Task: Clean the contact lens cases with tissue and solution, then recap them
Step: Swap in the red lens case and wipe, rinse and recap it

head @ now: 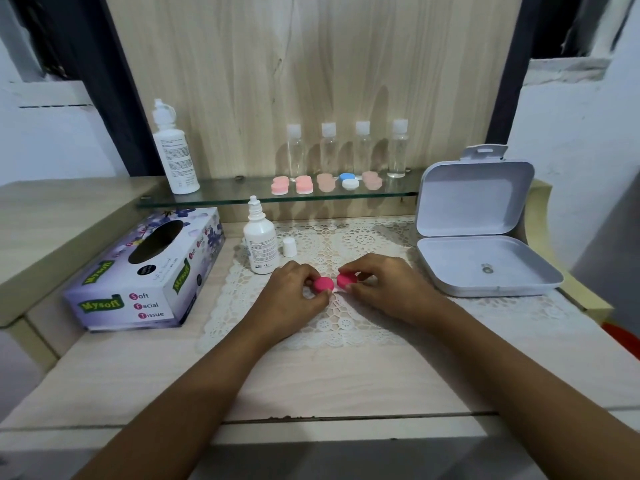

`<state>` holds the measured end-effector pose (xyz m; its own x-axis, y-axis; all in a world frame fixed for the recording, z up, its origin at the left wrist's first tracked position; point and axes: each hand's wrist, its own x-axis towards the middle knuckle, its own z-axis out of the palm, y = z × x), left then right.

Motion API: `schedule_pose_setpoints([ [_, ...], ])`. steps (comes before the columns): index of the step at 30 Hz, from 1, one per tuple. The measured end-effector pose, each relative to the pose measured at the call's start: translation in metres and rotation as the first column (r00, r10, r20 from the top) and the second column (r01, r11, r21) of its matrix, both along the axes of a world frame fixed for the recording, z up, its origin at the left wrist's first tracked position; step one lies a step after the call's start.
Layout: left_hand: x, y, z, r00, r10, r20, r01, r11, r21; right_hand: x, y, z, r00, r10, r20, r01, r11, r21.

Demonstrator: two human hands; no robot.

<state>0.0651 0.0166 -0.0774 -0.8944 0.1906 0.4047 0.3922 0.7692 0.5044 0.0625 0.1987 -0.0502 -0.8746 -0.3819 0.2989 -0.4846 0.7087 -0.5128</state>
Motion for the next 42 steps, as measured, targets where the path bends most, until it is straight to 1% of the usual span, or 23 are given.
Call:
schedule_pose_setpoints([
  [4, 0.0, -0.001, 0.0, 1.0, -0.005, -0.001, 0.005, 1.0, 0.005, -0.001, -0.001, -0.009, 0.997, -0.02, -0.076, 0.026, 0.997, 0.074],
  [6, 0.0, 0.0, 0.0, 1.0, -0.006, 0.001, 0.006, 1.0, 0.003, -0.002, -0.001, -0.013, 0.996, -0.027, -0.085, 0.035, 0.996, 0.087],
  [11, 0.0, 0.0, 0.0, 1.0, -0.004, -0.003, 0.004, 1.0, 0.004, -0.005, -0.004, -0.017, 0.993, -0.075, -0.089, 0.081, 0.995, 0.061],
  [14, 0.0, 0.0, -0.001, 1.0, -0.004, -0.002, 0.004, 1.0, 0.004, -0.005, -0.005, -0.018, 0.993, -0.106, -0.059, 0.109, 0.993, 0.049],
  [20, -0.001, 0.0, -0.001, 1.0, 0.004, -0.005, -0.004, 1.0, -0.008, 0.003, -0.003, -0.015, 1.0, -0.02, -0.024, 0.021, 0.999, 0.028],
  [28, -0.001, 0.001, -0.001, 1.0, 0.006, -0.004, -0.006, 1.0, -0.011, -0.003, -0.006, -0.018, 0.994, -0.095, -0.046, 0.096, 0.995, 0.007],
  [33, 0.0, 0.001, -0.001, 1.0, 0.003, -0.002, -0.003, 1.0, -0.002, -0.001, -0.004, -0.018, 1.0, -0.018, -0.019, 0.018, 1.0, -0.019],
  [38, 0.001, 0.001, -0.001, 1.0, -0.002, 0.0, 0.002, 1.0, -0.01, -0.006, -0.005, -0.021, 0.995, -0.081, -0.051, 0.08, 0.997, -0.023],
  [42, 0.0, 0.0, -0.002, 1.0, 0.0, -0.004, 0.0, 1.0, -0.006, -0.005, -0.005, -0.023, 0.998, -0.048, -0.042, 0.046, 0.997, -0.06],
])
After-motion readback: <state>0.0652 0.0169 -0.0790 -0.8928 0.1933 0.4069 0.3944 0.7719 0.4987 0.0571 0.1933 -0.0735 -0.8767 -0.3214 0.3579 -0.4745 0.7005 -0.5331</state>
